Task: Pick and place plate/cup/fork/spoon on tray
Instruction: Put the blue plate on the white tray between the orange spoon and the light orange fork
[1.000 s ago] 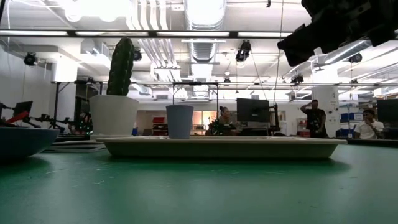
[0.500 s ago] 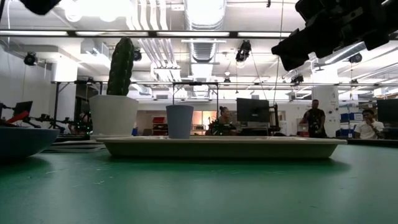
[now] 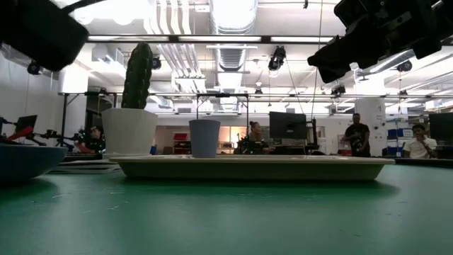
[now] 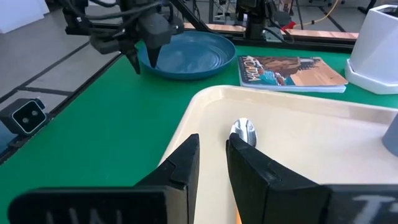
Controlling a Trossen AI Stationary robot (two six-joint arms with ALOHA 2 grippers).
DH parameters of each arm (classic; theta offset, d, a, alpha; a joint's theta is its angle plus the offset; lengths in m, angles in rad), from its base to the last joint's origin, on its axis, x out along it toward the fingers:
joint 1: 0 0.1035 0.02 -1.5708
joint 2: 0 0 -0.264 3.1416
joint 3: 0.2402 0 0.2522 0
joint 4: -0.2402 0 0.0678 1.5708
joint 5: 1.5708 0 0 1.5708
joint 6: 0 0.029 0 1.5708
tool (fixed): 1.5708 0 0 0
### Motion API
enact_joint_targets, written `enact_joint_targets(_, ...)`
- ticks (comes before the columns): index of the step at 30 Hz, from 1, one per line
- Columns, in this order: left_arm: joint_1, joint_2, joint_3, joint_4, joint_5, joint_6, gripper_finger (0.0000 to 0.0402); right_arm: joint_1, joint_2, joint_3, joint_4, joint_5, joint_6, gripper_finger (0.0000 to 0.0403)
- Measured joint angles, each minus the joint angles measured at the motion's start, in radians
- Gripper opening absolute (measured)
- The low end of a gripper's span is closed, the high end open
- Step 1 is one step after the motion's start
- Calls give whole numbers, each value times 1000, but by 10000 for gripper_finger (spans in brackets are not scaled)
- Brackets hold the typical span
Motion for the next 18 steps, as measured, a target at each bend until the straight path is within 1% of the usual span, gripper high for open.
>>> enact_joint_targets(5, -1, -7, -15, -1, 0, 8, 69, 0, 0, 0, 0, 0, 11, 68)
enact_joint_targets(8, -2, -13, -12, -1, 13, 68, 16, 0, 0, 0, 0, 0, 15, 68)
enact_joint_targets(9, -3, -15, -10, -2, 19, 91, 10, 0, 0, 0, 0, 0, 23, 68)
enact_joint_targets(12, -3, -28, -9, -2, 19, 148, 10, 0, 0, 0, 0, 0, 37, 68)
enact_joint_targets(18, -8, -59, 9, -12, 24, 149, 3, 0, 0, 0, -1, 0, 54, 68)
